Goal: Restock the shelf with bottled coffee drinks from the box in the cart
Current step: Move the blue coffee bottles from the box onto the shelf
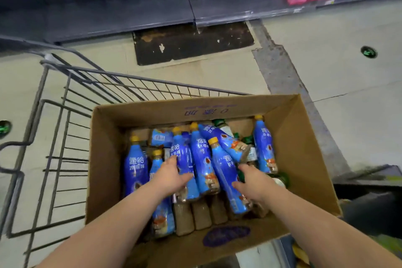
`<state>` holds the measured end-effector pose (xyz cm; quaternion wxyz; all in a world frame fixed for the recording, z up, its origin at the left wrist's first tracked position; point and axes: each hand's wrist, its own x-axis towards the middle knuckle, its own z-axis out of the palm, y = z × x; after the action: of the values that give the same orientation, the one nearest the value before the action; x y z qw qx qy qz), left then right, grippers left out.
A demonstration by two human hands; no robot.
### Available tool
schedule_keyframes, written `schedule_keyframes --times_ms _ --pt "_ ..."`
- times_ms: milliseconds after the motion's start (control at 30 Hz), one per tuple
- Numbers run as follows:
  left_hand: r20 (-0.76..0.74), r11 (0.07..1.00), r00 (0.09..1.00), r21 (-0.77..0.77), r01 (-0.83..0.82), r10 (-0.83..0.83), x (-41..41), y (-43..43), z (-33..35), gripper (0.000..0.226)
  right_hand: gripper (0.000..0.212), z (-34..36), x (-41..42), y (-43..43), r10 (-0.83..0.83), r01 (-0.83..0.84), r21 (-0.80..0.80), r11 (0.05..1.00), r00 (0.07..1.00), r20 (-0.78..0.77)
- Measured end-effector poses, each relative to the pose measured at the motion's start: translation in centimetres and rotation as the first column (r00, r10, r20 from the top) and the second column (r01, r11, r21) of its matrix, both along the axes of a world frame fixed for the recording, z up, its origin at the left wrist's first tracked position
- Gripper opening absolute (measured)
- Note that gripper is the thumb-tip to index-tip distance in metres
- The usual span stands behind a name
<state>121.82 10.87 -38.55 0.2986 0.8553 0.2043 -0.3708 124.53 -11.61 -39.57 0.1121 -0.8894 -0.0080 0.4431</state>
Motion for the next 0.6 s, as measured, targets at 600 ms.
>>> schedule_keyframes --times_ms 600 --pt "-0.159 0.796 0.791 -0.044 -0.604 0.591 3.0 -0.8 -5.8 0.077 0.069 -5.3 0.4 0.8 -0.354 0.376 0.155 0.913 0.922 -0.155"
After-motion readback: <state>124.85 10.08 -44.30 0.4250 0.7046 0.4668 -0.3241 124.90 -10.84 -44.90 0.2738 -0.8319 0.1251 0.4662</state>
